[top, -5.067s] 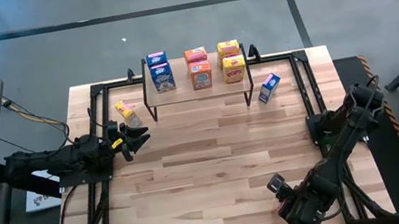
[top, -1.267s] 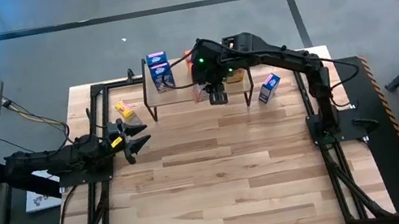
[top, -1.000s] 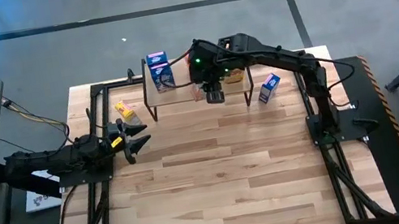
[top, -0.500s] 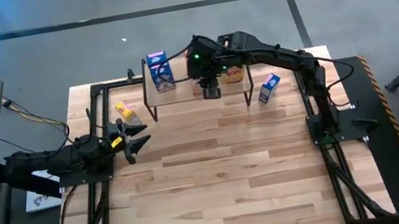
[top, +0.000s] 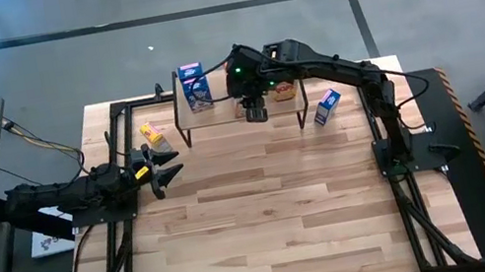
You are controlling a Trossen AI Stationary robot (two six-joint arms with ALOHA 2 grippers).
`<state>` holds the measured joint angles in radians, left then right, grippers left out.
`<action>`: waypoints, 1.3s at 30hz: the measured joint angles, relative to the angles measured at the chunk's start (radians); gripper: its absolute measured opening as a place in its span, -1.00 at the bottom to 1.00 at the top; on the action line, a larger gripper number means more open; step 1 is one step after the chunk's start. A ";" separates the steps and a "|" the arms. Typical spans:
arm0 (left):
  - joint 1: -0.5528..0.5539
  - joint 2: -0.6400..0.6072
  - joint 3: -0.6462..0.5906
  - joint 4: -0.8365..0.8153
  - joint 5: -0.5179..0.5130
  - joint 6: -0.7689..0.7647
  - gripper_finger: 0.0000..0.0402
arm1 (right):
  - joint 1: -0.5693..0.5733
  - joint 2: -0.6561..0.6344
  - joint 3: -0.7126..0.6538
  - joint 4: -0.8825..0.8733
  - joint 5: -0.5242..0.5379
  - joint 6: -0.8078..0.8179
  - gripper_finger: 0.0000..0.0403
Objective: Stack cereal on shelf
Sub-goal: Put the orange cereal box aligned with the other orange cereal boxes on the shelf, then put the yellow cereal box aligned with the other yellow cereal boxes on the shelf
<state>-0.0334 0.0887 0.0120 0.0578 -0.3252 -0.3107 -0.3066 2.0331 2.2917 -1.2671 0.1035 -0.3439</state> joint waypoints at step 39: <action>0.000 0.000 0.000 0.000 0.000 0.000 0.14 | 0.001 -0.006 0.065 0.011 0.077 -0.078 0.16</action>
<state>-0.0334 0.0887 0.0118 0.0578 -0.3254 -0.3107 -0.3052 2.0268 2.3569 -1.2565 0.1802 -0.4221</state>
